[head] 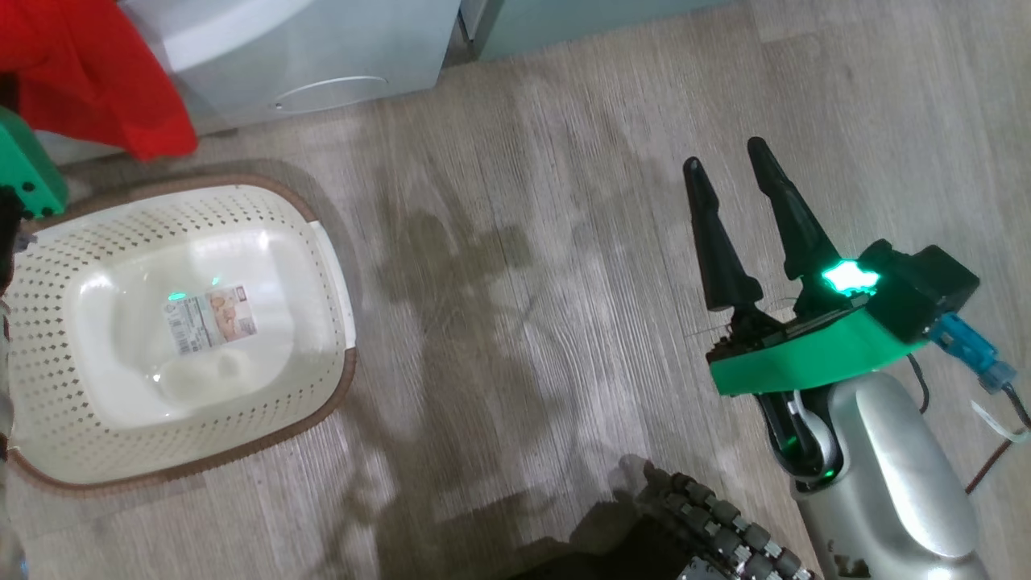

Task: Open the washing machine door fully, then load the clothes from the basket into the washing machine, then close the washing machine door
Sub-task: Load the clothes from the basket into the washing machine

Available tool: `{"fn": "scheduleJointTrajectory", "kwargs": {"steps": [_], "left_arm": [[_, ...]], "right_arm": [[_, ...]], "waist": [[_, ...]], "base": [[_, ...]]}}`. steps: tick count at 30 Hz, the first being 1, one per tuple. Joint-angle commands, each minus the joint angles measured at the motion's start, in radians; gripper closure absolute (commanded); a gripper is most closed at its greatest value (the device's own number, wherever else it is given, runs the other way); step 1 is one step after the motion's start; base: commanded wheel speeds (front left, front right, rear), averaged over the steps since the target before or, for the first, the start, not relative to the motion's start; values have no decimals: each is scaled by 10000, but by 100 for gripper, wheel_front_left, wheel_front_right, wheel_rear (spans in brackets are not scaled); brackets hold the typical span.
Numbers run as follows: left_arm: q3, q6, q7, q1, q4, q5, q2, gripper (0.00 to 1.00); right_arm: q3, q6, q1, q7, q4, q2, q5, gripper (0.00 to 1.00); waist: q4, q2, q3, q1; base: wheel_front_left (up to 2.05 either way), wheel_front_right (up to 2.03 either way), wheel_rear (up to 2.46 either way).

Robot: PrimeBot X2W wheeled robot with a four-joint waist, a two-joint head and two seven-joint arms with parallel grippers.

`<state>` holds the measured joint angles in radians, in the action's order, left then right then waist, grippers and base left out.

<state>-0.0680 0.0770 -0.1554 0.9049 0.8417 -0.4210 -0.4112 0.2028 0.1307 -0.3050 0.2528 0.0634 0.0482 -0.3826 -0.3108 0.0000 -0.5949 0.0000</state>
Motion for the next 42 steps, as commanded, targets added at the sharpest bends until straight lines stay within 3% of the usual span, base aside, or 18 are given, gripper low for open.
{"fn": "scheduleJointTrajectory", "kwargs": {"steps": [1, 10, 20, 27, 32, 42], "left_arm": [[173, 48, -67, 211, -174, -55, -541, 100], [32, 306, -534, -147, -864, -504, -403, 100], [23, 153, -2191, 166, -3252, -691, -1159, 100], [252, -20, -3048, 1490, -3269, -822, -1767, 100], [344, -269, -3018, 2471, -3035, -545, -2286, 100], [845, -709, -2282, 3842, -2446, -542, -2804, 100]], "right_arm": [[113, 0, 201, 88, -318, 20, -66, 0], [-103, 0, 396, 88, -298, 20, -115, 0], [5, 0, 382, 89, -379, 20, -247, 0], [162, 0, 320, 89, -534, 20, -504, 0], [235, 0, 305, 89, -669, 20, -796, 0], [495, 0, 152, 89, -1061, 20, -1252, 0]], "waist": [[43, 0, 81, 0], [514, 0, 642, 0], [739, 0, 829, 0], [126, 0, 256, 0], [-421, 0, -357, 0], [-1236, 0, -1510, 0]], "base": [[0, 0, 0], [0, 0, 0], [0, 0, 0], [0, 0, 0], [0, 0, 0], [0, 0, 0]]}}
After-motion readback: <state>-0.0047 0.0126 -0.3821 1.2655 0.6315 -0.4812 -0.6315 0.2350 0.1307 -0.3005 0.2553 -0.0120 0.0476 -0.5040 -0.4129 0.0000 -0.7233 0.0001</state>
